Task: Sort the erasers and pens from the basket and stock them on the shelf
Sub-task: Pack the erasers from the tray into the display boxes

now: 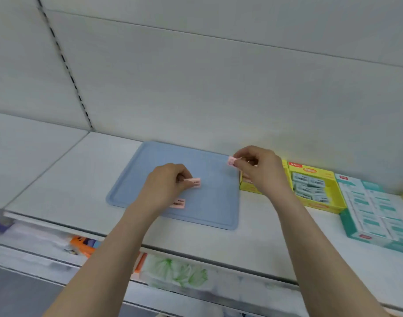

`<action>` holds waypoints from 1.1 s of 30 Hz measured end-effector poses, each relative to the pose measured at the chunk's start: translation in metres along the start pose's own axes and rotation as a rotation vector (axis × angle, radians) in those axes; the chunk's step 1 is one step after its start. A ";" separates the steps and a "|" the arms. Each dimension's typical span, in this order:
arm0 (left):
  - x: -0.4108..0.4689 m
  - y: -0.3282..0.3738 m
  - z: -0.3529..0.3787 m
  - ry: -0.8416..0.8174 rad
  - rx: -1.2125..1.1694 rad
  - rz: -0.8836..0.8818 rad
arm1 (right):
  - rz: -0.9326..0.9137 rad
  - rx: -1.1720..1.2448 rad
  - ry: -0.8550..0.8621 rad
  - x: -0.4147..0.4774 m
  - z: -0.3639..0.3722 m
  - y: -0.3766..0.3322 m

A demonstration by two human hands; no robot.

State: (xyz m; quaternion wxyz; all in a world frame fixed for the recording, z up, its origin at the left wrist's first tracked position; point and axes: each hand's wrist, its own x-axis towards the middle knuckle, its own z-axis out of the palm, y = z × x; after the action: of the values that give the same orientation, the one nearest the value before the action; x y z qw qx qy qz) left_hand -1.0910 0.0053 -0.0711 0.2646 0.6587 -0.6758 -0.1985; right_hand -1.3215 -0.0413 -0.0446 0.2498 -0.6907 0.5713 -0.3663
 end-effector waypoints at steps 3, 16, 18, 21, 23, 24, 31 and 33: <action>0.009 0.017 0.009 0.044 -0.181 0.036 | 0.100 -0.151 -0.028 0.000 -0.040 0.020; 0.024 0.046 0.033 0.012 -0.325 0.026 | 0.218 -0.259 -0.194 0.006 -0.028 0.036; 0.024 0.047 0.035 0.009 -0.342 0.020 | 0.218 -0.267 -0.162 0.007 -0.024 0.037; 0.026 0.050 0.038 0.004 -0.379 0.005 | 0.196 -0.273 -0.117 0.005 -0.020 0.037; 0.028 0.052 0.040 0.004 -0.379 0.010 | 0.167 -0.225 -0.064 0.001 -0.021 0.036; 0.030 0.055 0.041 0.000 -0.375 0.022 | 0.163 -0.147 -0.024 -0.001 -0.023 0.035; 0.041 0.092 0.062 -0.086 -0.267 0.183 | 0.204 0.267 -0.063 -0.009 -0.047 0.035; 0.042 0.094 0.066 -0.101 -0.089 0.244 | 0.219 0.046 0.064 -0.009 -0.061 0.047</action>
State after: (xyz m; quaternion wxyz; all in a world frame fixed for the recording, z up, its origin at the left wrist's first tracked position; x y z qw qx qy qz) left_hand -1.2052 -0.0364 -0.0612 0.2814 0.5485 -0.7539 -0.2273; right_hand -1.3989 -0.0384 -0.0450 0.2856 -0.6061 0.6425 -0.3718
